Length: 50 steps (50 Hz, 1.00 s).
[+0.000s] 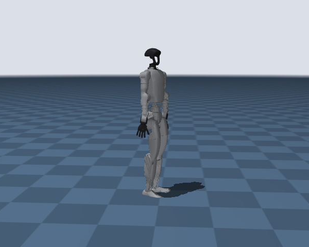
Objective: In place motions
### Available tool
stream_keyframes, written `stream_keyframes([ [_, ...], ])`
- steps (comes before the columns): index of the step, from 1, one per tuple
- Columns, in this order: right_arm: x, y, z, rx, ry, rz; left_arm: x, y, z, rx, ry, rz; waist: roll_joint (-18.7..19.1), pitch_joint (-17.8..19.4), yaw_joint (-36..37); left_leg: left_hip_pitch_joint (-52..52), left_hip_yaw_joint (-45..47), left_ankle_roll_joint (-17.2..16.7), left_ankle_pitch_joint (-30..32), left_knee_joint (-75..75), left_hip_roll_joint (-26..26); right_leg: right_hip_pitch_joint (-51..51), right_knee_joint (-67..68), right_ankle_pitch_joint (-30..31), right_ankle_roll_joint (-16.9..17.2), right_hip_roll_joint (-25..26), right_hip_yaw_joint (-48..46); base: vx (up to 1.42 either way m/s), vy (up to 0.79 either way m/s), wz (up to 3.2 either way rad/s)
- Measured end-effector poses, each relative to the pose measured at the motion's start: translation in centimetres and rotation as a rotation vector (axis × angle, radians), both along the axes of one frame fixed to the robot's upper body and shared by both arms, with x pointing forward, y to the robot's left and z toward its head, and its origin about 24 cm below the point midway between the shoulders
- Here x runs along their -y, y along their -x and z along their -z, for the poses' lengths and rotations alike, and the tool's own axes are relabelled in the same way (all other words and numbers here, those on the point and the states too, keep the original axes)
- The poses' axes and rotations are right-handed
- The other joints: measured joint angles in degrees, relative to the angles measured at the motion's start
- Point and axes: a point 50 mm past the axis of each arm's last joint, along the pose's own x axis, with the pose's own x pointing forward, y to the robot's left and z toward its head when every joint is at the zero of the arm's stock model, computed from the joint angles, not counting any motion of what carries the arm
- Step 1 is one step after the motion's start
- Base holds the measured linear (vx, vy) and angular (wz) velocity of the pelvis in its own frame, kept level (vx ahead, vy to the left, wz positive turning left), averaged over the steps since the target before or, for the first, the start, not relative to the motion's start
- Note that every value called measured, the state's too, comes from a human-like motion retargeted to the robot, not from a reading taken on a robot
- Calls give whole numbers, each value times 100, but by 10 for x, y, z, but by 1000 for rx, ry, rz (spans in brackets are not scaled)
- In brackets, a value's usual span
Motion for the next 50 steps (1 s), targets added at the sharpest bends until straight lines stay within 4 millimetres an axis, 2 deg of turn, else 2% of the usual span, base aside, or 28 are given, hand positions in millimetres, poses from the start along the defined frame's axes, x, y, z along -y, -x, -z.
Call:
stream_keyframes([
  [15, -1, -10, 0, 21, -3, -5, 2, 11, -1, -38, 0, 2, 123, 26, -392, 75, 369, -44, -166, -4, 162, -255, 37, 169, 3, 162, 657, -7, -7, -40],
  [41, -7, -17, 1, 33, -12, -8, 1, 2, 0, -16, 0, 7, 341, -54, -699, 193, 907, -129, -413, 7, 383, -535, 70, 366, 153, 369, 1580, -3, -3, -33],
  [50, -7, -19, 1, 35, -12, -8, 4, 6, 0, -25, 12, 5, 380, -60, -789, 210, 1037, -151, -472, 13, 409, -610, 57, 448, 174, 444, 1809, -3, -1, -24],
])
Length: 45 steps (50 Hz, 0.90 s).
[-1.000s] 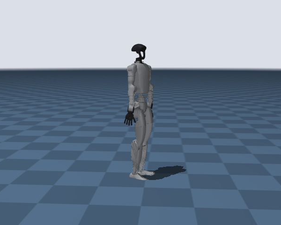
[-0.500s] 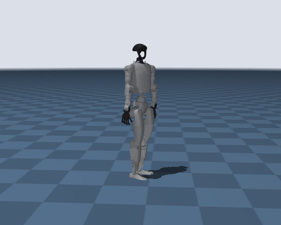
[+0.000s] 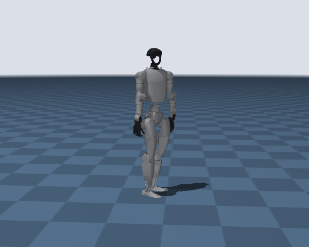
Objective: In place motions
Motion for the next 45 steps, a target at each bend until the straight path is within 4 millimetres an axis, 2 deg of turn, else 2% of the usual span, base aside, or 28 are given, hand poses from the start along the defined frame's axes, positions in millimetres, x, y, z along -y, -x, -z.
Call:
stream_keyframes([
  [19, -3, -6, 0, 12, -8, 1, -2, 5, -1, -17, -1, 6, 32, 28, -198, 5, 240, -58, -72, 13, 89, -143, -1, 154, 92, 114, 361, -2, -1, -12],
  [35, -18, -31, 1, 69, -56, -86, -5, 20, -4, -67, -5, -5, 16, 178, -945, -9, 442, -160, -210, 115, 231, -396, 17, 478, 255, 308, 781, -6, -4, -33],
  [45, -15, -22, 0, 38, -37, 28, -7, 0, -2, -20, 1, 0, 26, 145, -782, 209, 1563, -376, -360, 103, 355, -412, -215, 699, 546, 482, 1332, -6, -4, -105],
])
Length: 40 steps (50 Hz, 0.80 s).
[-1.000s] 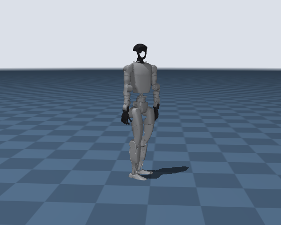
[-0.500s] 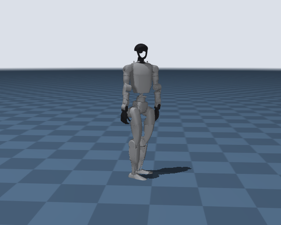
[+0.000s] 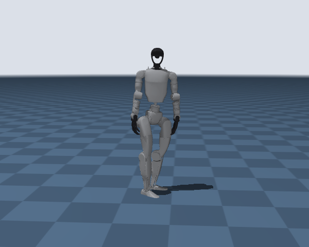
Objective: In place motions
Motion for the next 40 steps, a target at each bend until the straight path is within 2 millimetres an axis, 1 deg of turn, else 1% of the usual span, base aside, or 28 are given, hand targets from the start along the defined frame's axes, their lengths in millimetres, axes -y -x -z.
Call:
stream_keyframes([
  [4, 1, 6, 0, -13, 6, 83, -2, -15, 1, 38, 1, 15, -2, -33, 78, 85, 333, -77, -56, 30, 20, 28, -87, 6, 125, 9, 52, -2, -3, -67],
  [8, 1, 10, 0, -16, 11, 137, -4, -29, 2, 78, -1, 31, 9, -46, 41, 130, 469, -122, -110, 98, 43, 49, -125, -33, 212, -8, -13, 0, -2, -22],
  [12, 1, 8, 0, -7, 14, 138, -5, -40, 2, 111, 2, 50, 17, -34, -110, 127, 424, -136, -148, 176, 47, 18, -99, -78, 245, -36, -192, 0, 0, 7],
  [15, 0, 5, 0, 5, 14, 106, -5, -44, 2, 123, 9, 60, 36, -27, -271, 99, 324, -138, -165, 228, 49, -23, -70, -122, 259, -69, -370, 0, 0, 29],
  [20, 1, -4, 0, 33, 26, 13, -2, -40, 2, 109, 25, 78, 84, -30, -484, 33, 207, -137, -192, 308, 51, -53, -66, -178, 244, -104, -557, -1, 0, 17],
  [26, 2, -12, 0, 54, 36, -74, -4, -28, 1, 58, 47, 143, 124, -11, -551, -8, 210, -142, -207, 357, 48, -90, -57, -210, 244, -118, -613, 0, 0, 0],
  [30, 1, -13, 0, 52, 30, -66, -6, -18, 0, 27, 51, 151, 136, 4, -547, -31, 230, -142, -197, 356, 48, -117, -40, -219, 235, -113, -591, 0, 0, 0],
  [34, 2, -10, 0, 46, 31, -39, -4, -9, -1, 7, 58, 121, 128, 15, -501, -43, 256, -136, -184, 343, 43, -137, -27, -215, 241, -116, -557, 0, 0, 0],
  [40, 3, -6, 0, 39, 32, -2, 0, 0, -1, -5, 76, 88, 114, 7, -391, -60, 339, -125, -151, 289, 25, -178, -15, -192, 262, -107, -462, 0, 0, 0],
])
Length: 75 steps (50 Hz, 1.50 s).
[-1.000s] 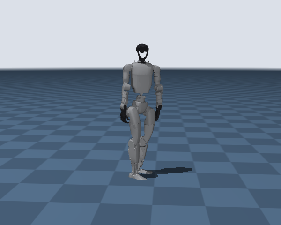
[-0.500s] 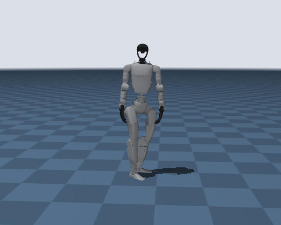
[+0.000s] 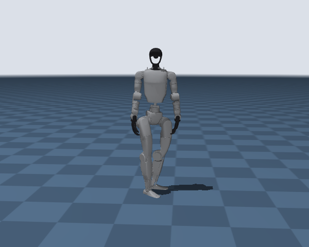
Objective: In place motions
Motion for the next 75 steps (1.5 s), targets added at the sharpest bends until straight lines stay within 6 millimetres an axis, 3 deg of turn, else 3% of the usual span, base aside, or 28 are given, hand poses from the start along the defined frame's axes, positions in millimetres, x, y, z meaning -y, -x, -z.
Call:
stream_keyframes([
  [20, 1, 0, 0, 2, -4, 21, -18, -11, -2, 3, 46, 180, -42, 12, 99, -98, -113, 96, 86, -56, -64, -42, 18, 29, 2, -48, -61, 0, 0, 0],
  [32, 0, 1, 0, -2, -11, 26, -21, -12, -3, 0, 71, 199, -148, 41, 261, -87, -224, 131, 152, -118, -89, 1, 38, 25, -30, -34, -125, 0, 0, 0],
  [42, -1, 14, 1, -22, -35, 73, -32, -22, -5, 20, 90, 250, -243, 163, 706, -37, -482, 157, 157, 31, 102, 201, 73, 154, -569, 159, 308, 10, -3, 19],
  [48, 3, 37, 0, -61, -56, 282, -44, -54, -7, 81, 32, 359, -425, 200, 1441, -175, -1151, 226, 201, 271, 144, 394, 163, -56, -789, 41, 148, 27, 1, 96],
  [52, 9, 48, -2, -96, -60, 402, -37, -75, -4, 201, -24, 280, -598, 261, 1879, -426, -1952, 336, 264, 501, -14, 555, 219, -249, -1095, -64, -304, 28, 11, 176],
  [55, 16, 51, -4, -104, -44, 436, -26, -85, -2, 271, -28, 164, -646, 317, 2103, -683, -2499, 411, 367, 657, -110, 759, 215, -525, -1229, -264, -974, 25, 17, 245],
  [58, 31, 50, -6, -103, 20, 391, -16, -90, -1, 292, -14, 58, -564, 397, 1593, -1148, -3786, 526, 605, 849, -419, 1120, 56, -848, -1230, -611, -2416, 23, 21, 391],
  [63, 60, 43, -11, -90, 140, 192, -18, -86, -1, 262, -51, -32, -543, 484, 2083, -1363, -4344, 537, 941, 872, -724, 1387, 2, -1110, -1230, -859, -3510, 17, 31, 208],
  [67, 79, 36, -15, -69, 204, 116, -27, -75, -2, 222, -116, -32, -562, 514, 2511, -1418, -4393, 466, 851, 875, -880, 1518, -22, -1229, -1189, -1075, -4200, 9, 32, 160],
  [72, 90, 14, -18, 4, 243, 146, -42, -36, -3, 127, -196, -63, -588, 499, 2956, -1262, -2868, 55, 781, 796, -426, 1655, -59, -1363, -1098, -1290, -4952, 2, 26, 135],
  [75, 85, -7, -18, 82, 230, 177, -42, -2, -5, 35, -220, -132, -566, 448, 2905, -1291, -2598, -35, 901, 789, -264, 1701, -91, -1430, -1038, -1338, -5263, 1, 18, 120],
])
